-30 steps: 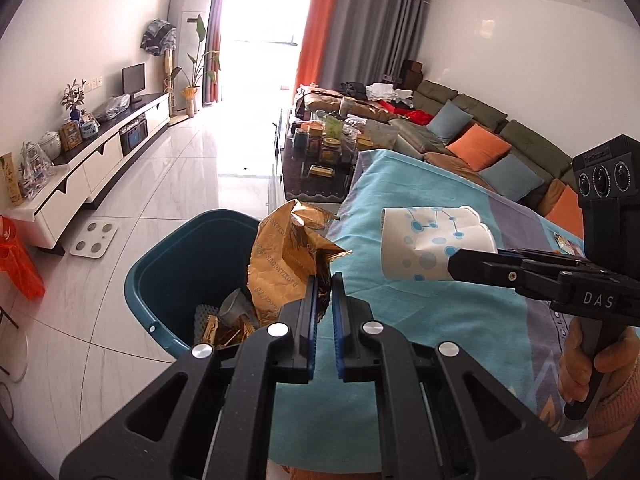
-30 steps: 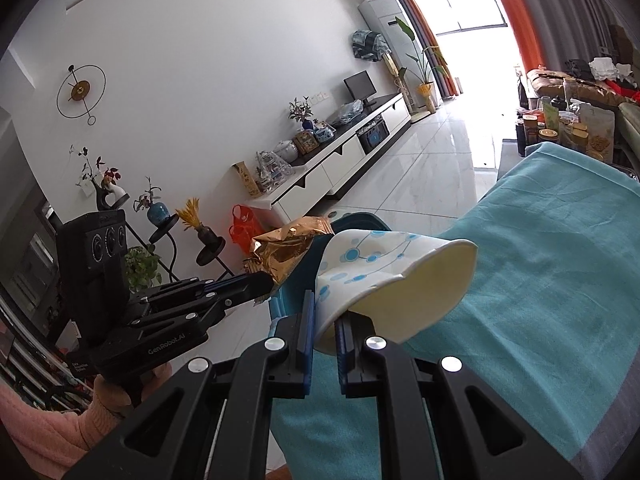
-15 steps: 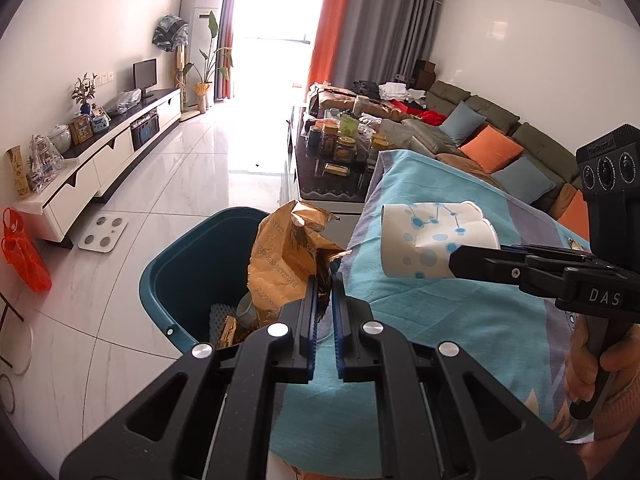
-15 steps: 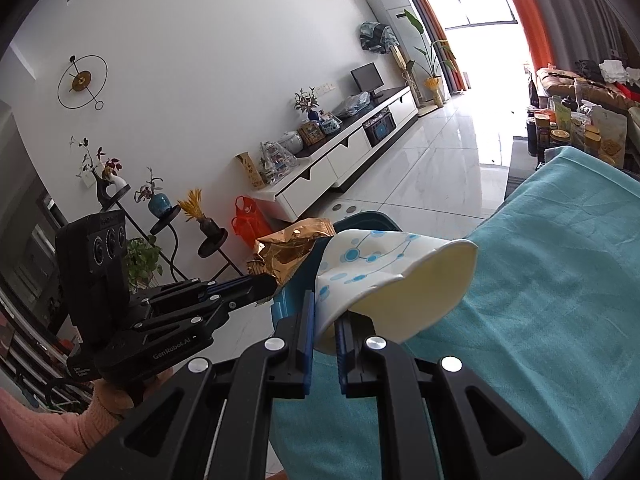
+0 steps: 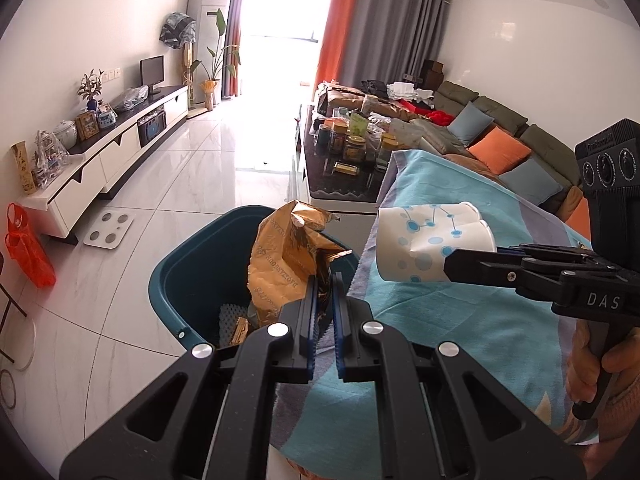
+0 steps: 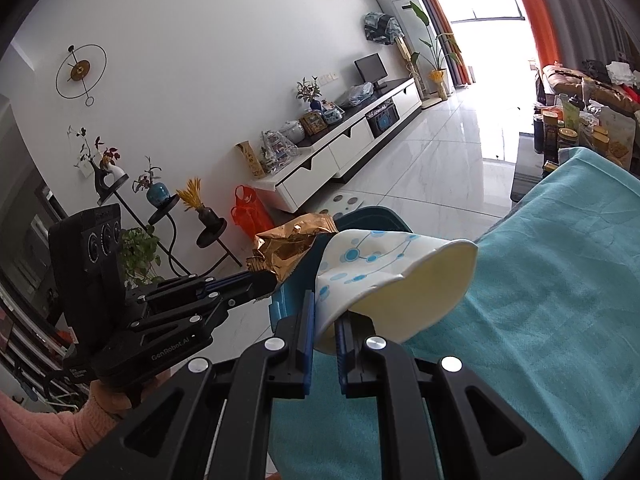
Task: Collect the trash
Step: 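Carry the paper cup and gold wrapper with both grippers over the teal bin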
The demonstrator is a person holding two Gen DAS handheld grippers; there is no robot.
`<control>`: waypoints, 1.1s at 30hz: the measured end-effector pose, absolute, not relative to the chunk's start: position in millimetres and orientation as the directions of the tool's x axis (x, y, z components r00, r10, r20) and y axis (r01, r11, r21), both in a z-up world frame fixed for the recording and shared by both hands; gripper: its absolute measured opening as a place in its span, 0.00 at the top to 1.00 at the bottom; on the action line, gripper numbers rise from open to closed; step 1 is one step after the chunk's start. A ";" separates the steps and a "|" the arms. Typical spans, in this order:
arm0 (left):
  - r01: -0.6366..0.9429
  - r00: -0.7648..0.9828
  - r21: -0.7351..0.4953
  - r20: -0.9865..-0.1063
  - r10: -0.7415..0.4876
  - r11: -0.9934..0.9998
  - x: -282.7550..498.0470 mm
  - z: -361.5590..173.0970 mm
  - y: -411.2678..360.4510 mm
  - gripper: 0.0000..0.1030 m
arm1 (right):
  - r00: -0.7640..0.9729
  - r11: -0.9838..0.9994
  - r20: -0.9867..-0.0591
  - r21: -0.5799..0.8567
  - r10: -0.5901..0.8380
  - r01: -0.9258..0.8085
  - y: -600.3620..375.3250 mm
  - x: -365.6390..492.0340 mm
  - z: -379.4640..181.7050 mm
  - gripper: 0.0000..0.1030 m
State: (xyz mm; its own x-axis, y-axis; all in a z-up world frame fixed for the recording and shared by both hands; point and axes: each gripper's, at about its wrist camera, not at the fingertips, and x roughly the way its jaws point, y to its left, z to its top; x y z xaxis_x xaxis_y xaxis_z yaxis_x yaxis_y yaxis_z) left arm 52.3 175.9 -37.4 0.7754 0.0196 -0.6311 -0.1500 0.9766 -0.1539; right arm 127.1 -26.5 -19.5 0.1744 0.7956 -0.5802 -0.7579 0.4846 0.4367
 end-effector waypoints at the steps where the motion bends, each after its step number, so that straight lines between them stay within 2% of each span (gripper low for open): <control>1: -0.153 0.775 -0.153 -0.632 0.022 0.976 52.3 -37.8 176.5 0.93 | 0.172 0.484 -0.583 0.435 0.794 -0.759 -24.9 127.4 -19.9 0.92; 33: -0.215 0.740 -0.189 -0.672 0.033 0.958 74.6 -55.7 189.9 0.93 | 0.126 0.476 -0.672 0.368 0.730 -0.799 31.4 139.4 -32.6 0.92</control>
